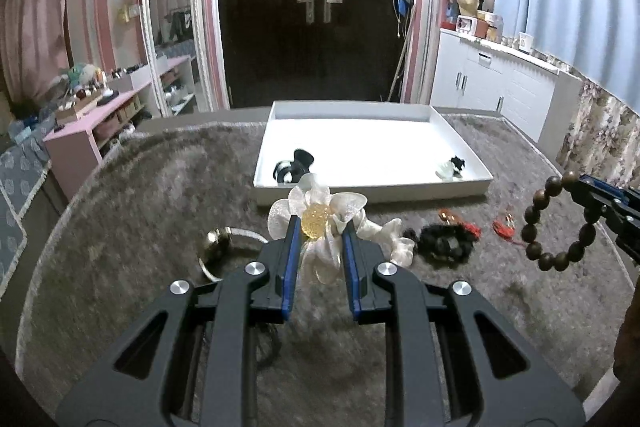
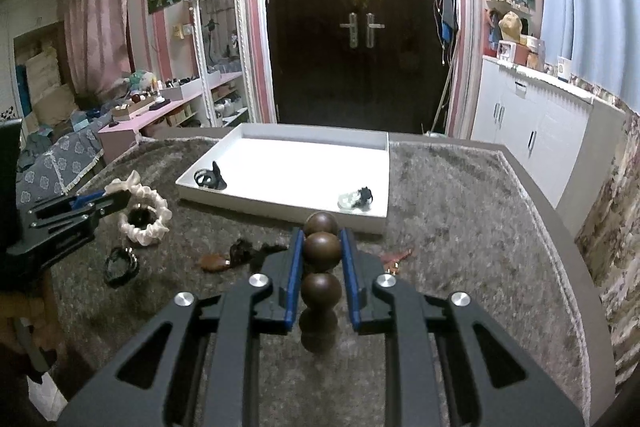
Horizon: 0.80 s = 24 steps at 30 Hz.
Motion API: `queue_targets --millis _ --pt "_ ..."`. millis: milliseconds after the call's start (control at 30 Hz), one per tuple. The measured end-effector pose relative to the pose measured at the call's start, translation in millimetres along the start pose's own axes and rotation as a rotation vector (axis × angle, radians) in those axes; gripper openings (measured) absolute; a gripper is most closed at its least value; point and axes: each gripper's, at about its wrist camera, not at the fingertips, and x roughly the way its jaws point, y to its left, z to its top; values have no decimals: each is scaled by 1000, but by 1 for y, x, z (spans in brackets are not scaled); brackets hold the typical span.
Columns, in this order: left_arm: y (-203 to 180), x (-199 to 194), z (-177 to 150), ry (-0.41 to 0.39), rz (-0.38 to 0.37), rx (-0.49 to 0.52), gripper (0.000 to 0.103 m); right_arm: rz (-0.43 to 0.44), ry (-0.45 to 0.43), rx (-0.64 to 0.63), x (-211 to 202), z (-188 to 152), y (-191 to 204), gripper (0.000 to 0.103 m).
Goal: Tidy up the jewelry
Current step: 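Carry bracelet and flower scrunchie into white tray and open both tools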
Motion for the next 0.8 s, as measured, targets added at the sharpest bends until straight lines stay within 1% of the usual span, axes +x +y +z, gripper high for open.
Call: queue_targets --millis 67,133,167,267,333,500,633,733,800 --pt "3 6 10 -2 -4 4 18 7 -8 -7 4 8 0 19" --pt "9 16 26 -1 -35 -7 18 27 -13 0 12 21 -3 19" --pt "12 23 35 -1 -38 -4 18 34 -20 6 17 29 -5 19" --pt "17 39 59 -8 -35 -1 18 30 -44 -6 33 54 -7 19" --pt "20 52 79 -18 -16 11 18 23 -51 -14 45 70 -7 19" --pt "28 89 119 -3 8 -1 18 10 -48 -15 83 106 -13 19" --pt "32 124 138 38 19 -2 18 14 -28 -5 117 132 -21 19" --pt "37 149 146 58 26 -5 18 30 2 -1 143 146 -23 19" --pt "41 169 149 91 23 -20 18 43 25 2 159 154 -23 19"
